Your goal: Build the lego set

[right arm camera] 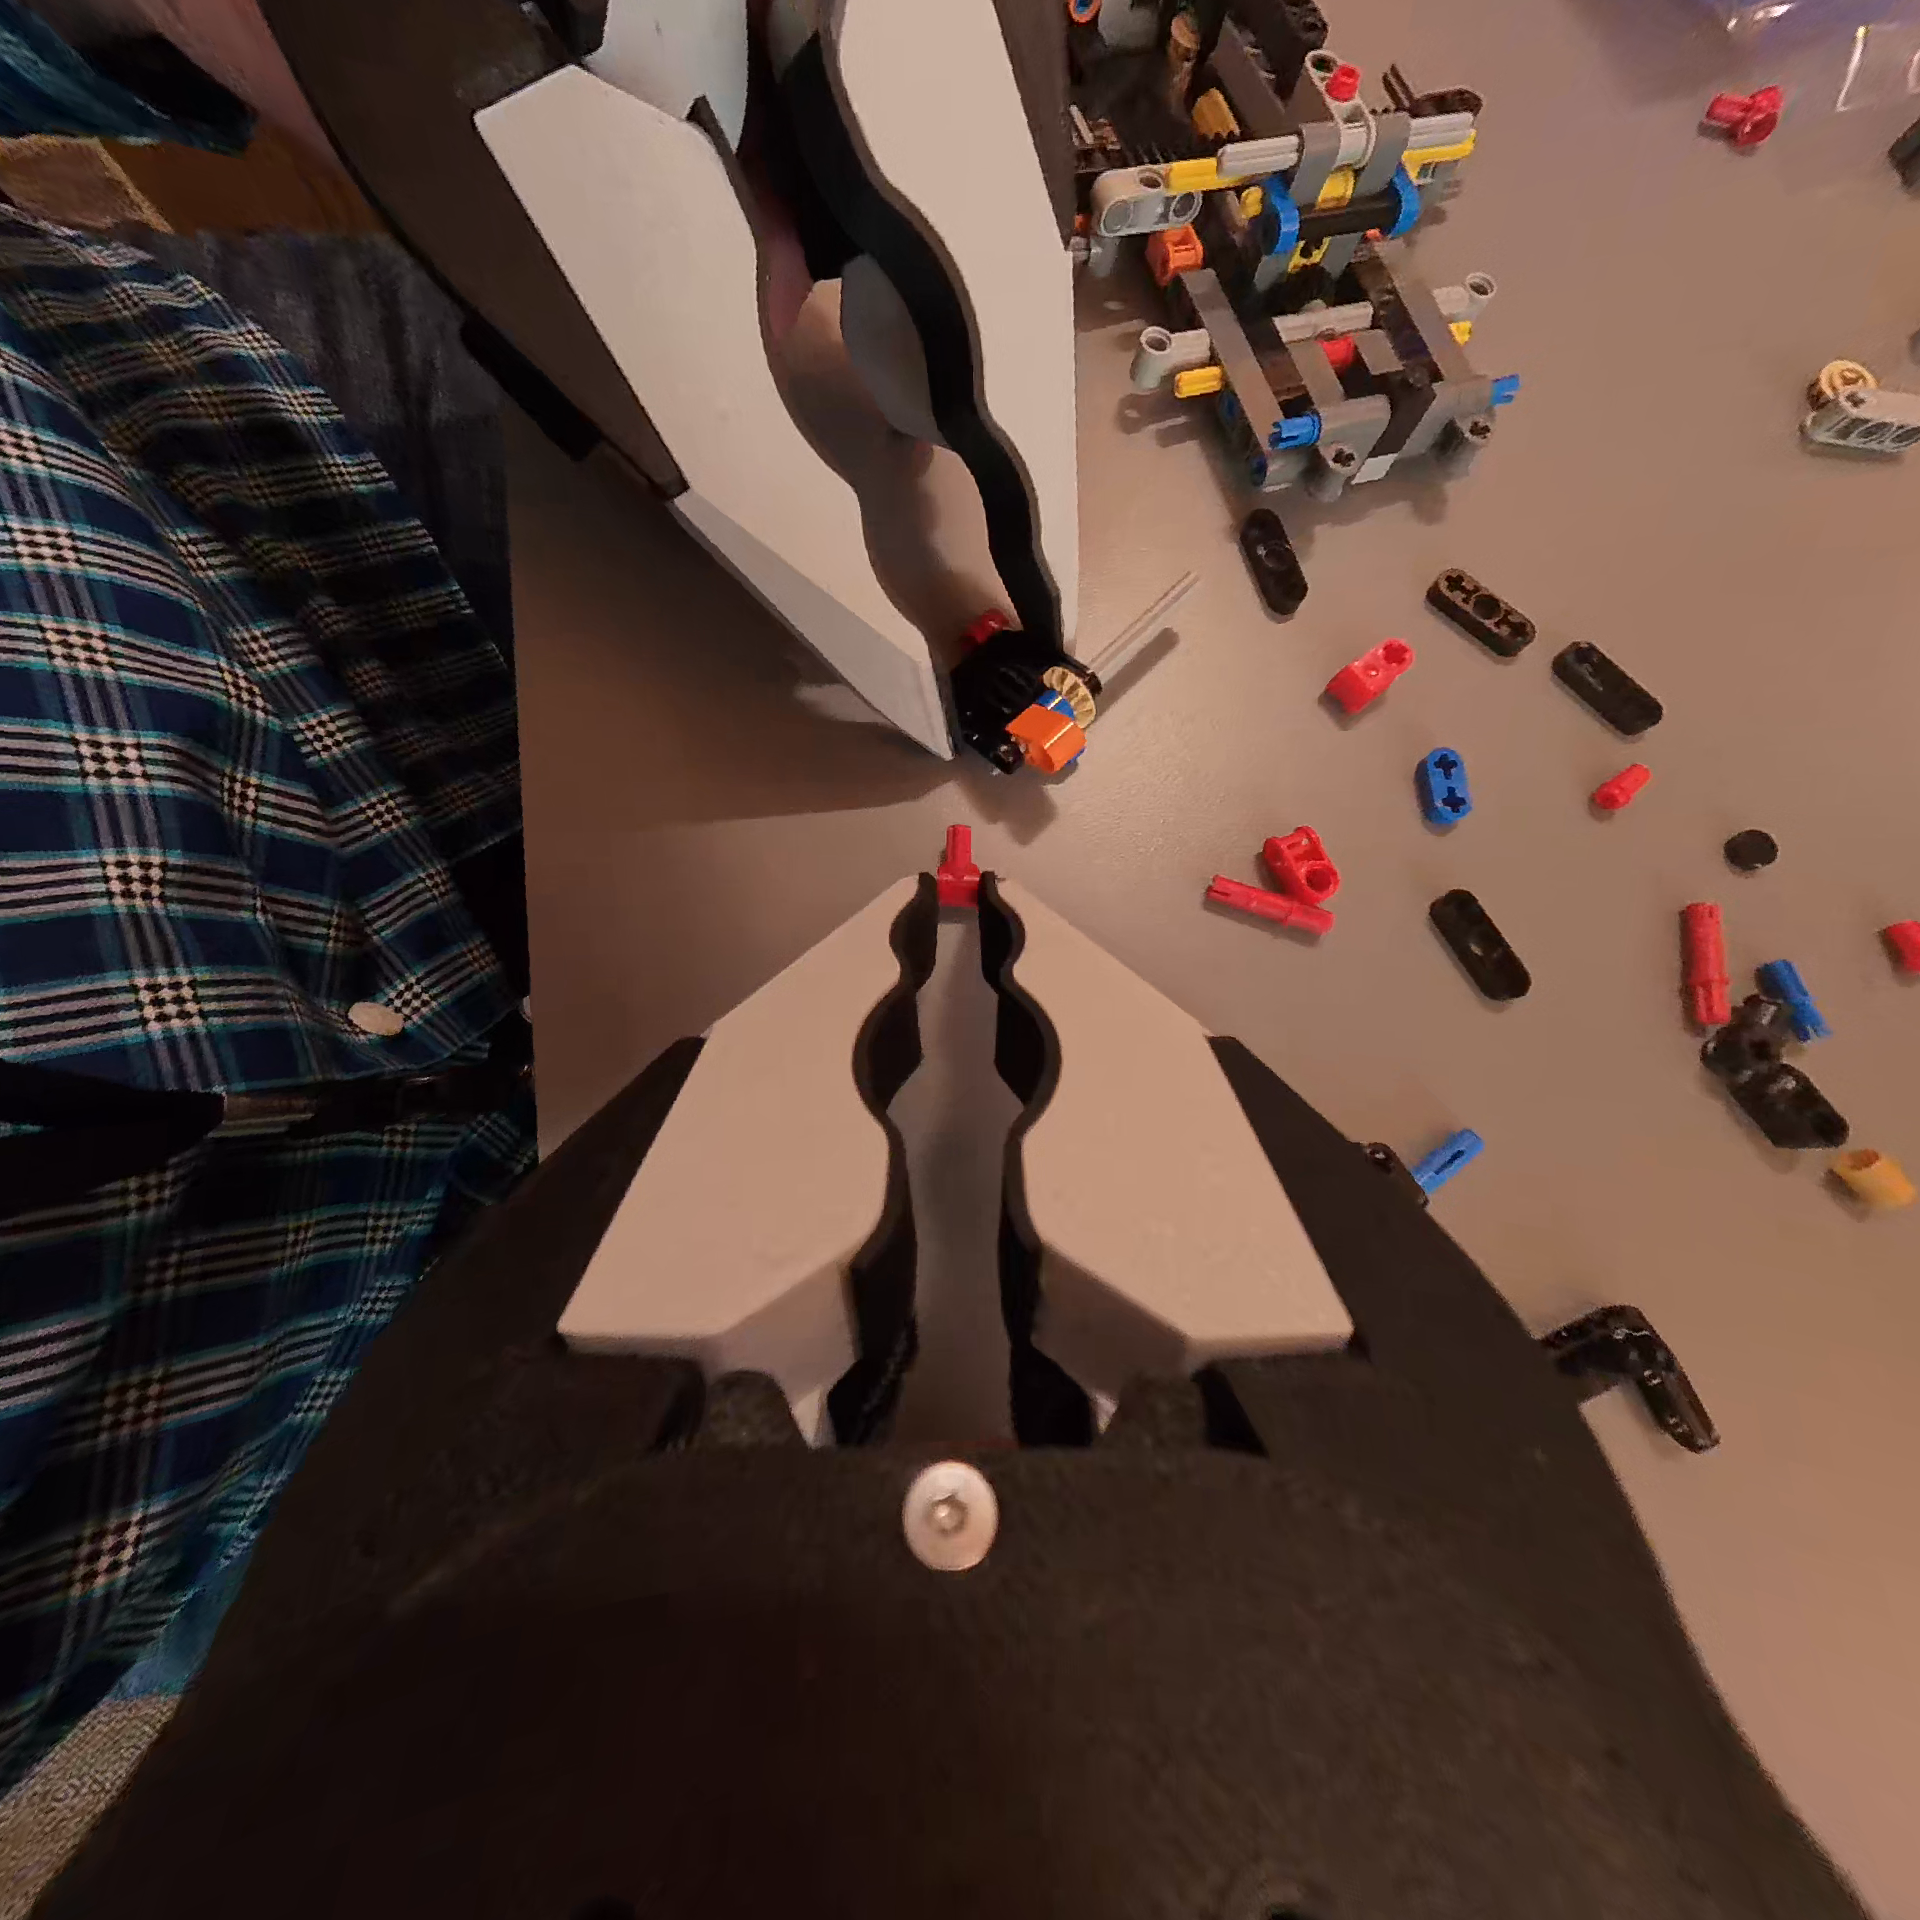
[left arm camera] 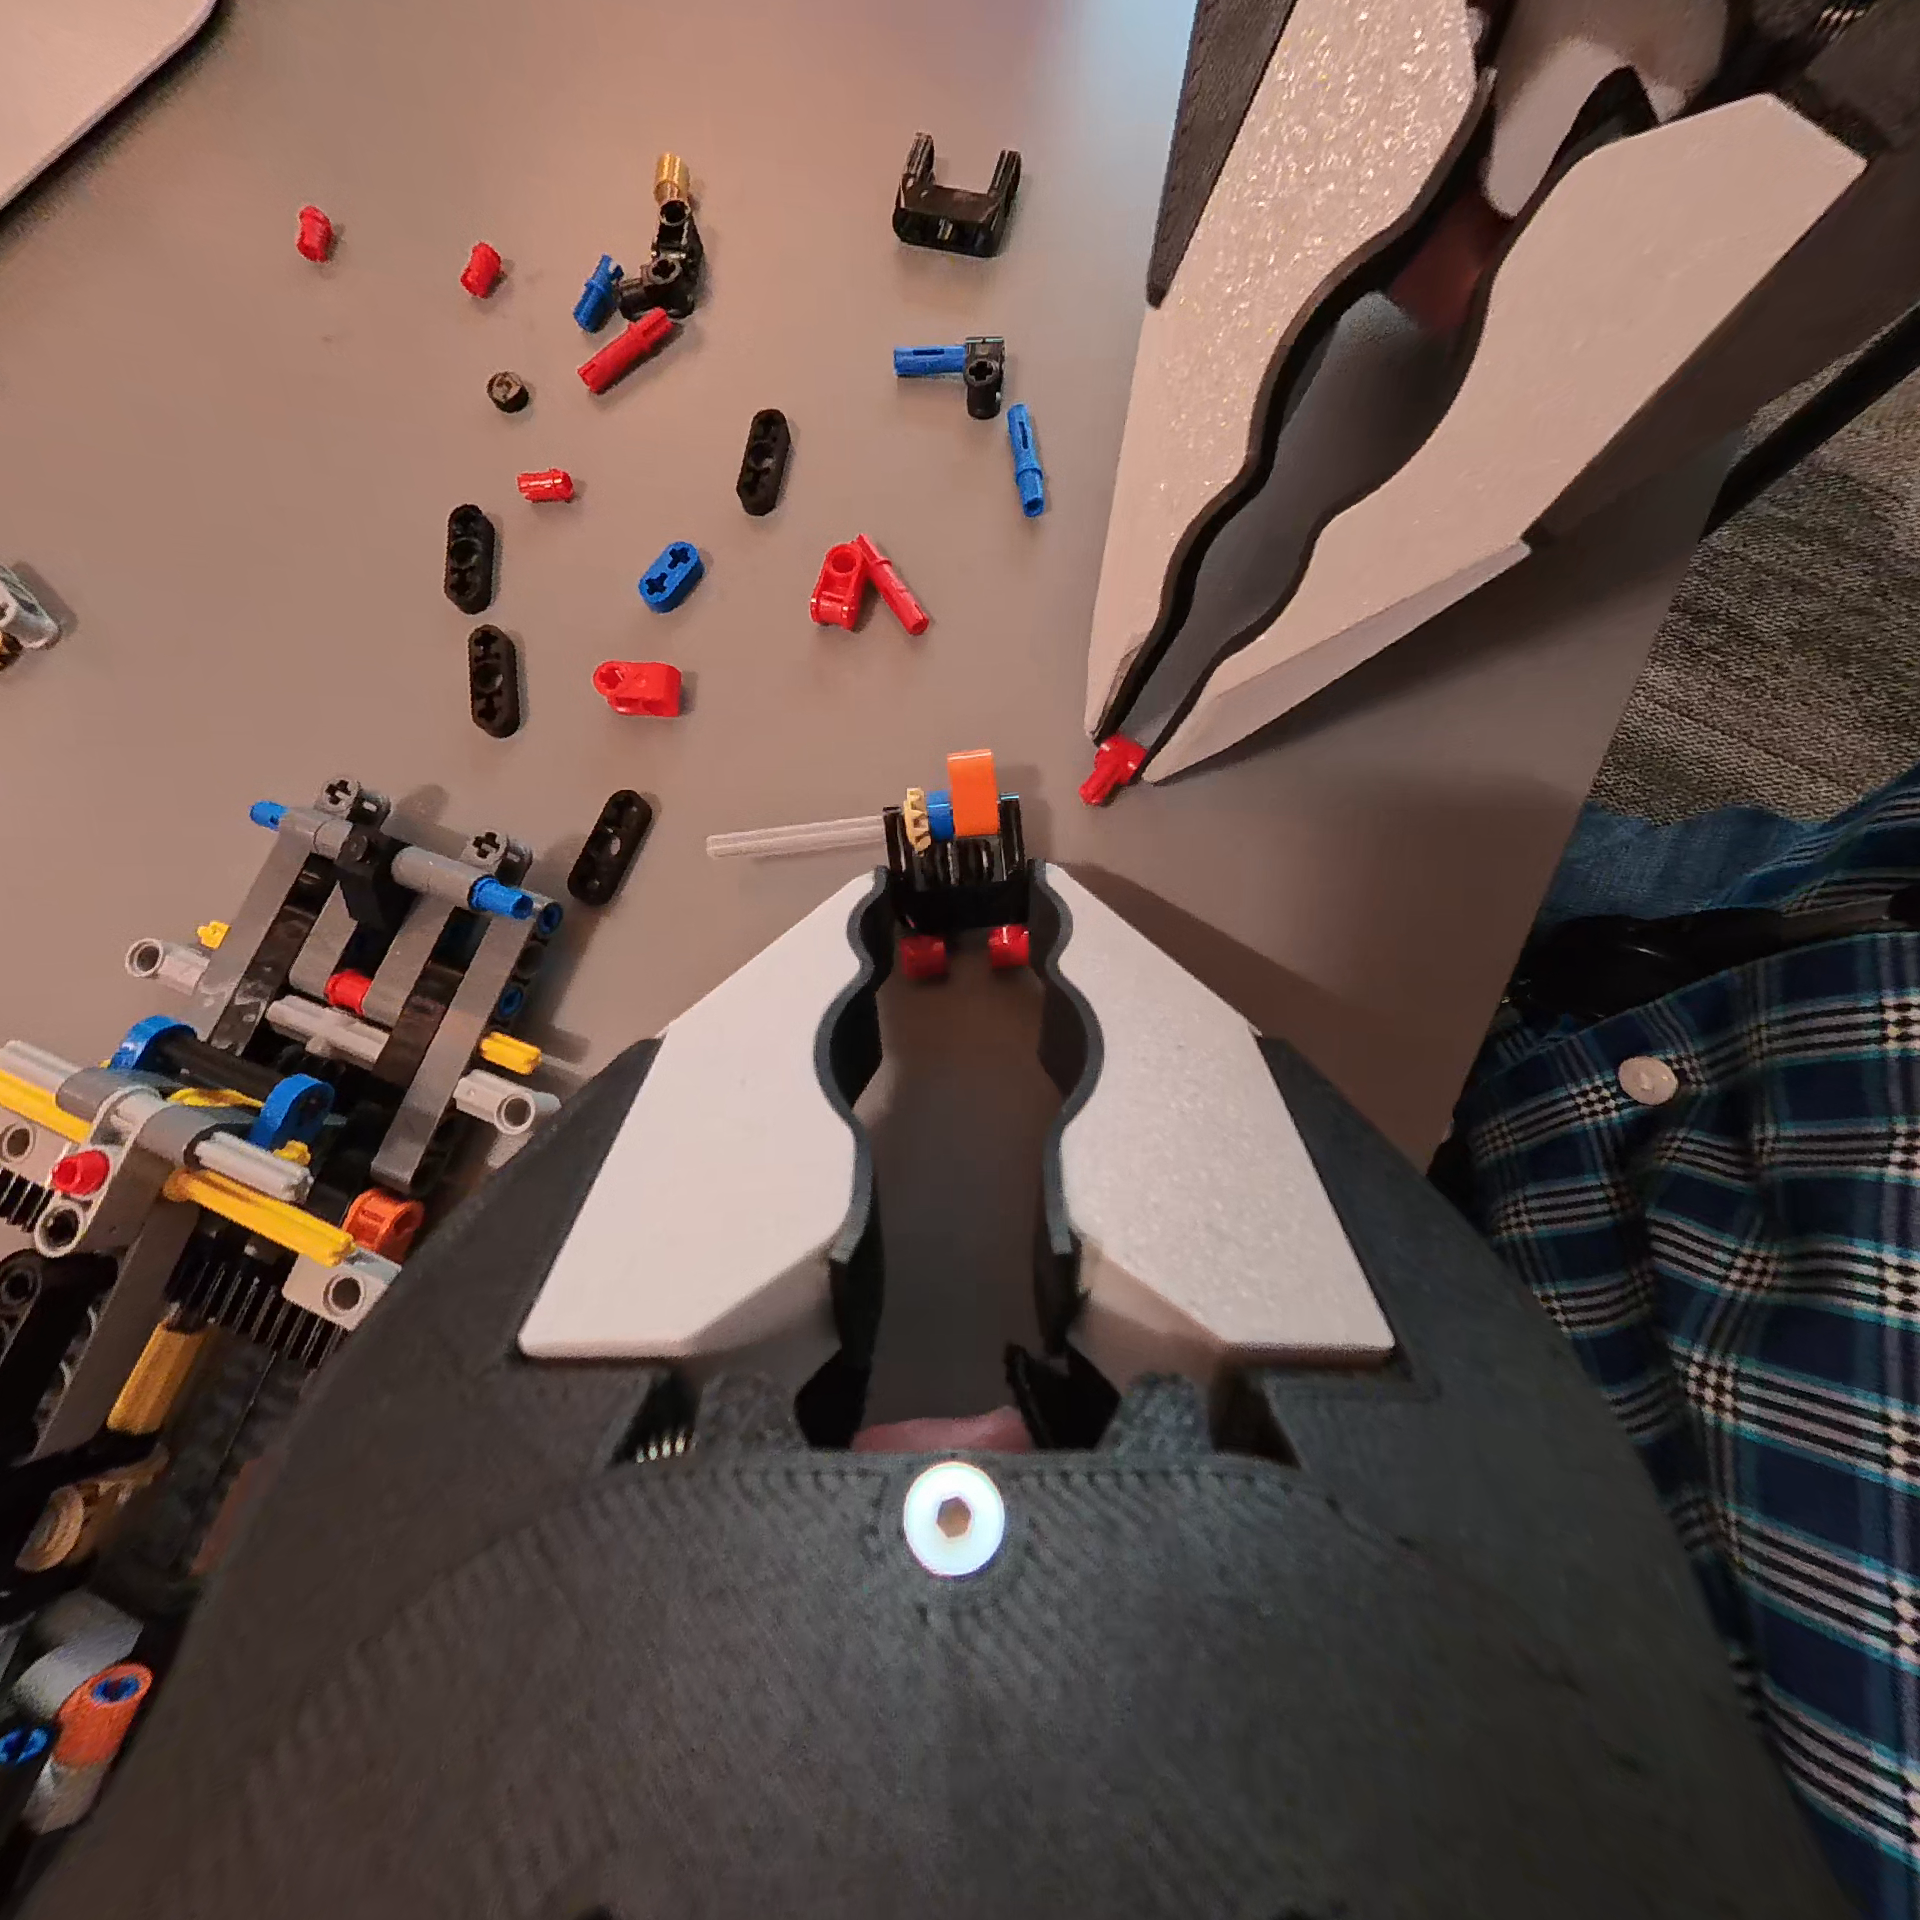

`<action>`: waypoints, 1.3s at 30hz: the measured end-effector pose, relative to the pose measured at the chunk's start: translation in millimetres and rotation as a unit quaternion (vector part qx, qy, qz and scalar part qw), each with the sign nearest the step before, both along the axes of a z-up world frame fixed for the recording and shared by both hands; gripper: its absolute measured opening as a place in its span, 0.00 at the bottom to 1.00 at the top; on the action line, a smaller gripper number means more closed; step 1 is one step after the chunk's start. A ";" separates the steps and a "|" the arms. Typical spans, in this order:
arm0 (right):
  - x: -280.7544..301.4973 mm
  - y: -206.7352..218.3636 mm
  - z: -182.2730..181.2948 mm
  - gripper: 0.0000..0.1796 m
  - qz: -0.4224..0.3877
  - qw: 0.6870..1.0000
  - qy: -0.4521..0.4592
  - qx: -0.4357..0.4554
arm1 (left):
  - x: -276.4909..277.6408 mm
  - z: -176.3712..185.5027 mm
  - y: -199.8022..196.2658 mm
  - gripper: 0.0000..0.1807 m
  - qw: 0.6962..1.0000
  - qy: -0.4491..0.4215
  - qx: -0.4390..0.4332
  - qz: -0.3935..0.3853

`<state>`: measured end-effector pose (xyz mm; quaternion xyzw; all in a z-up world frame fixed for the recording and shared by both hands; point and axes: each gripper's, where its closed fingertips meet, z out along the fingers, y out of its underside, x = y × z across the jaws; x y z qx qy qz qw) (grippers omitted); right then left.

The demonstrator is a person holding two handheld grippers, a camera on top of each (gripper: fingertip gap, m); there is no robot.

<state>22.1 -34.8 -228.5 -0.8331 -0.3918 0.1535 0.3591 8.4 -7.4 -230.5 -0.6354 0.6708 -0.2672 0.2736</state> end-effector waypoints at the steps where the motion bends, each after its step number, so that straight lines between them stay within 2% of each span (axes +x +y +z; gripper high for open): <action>1: -0.3 0.7 0.0 0.03 -0.004 1.000 0.005 -0.003 | 0.2 0.0 0.0 0.13 1.000 -0.001 -0.002 0.001; 13: 3.1 12.3 9.2 0.02 -0.076 0.994 0.077 -0.021 | 5.7 1.3 5.5 0.13 0.998 -0.005 -0.025 0.051; 26: 6.9 20.2 5.1 0.02 -0.117 0.989 0.078 -0.038 | 10.3 0.4 7.3 0.13 0.996 0.002 -0.010 0.089; 39: 10.9 26.3 5.0 0.02 -0.148 0.988 0.042 0.000 | 14.2 0.3 13.1 0.13 0.991 0.003 0.033 0.130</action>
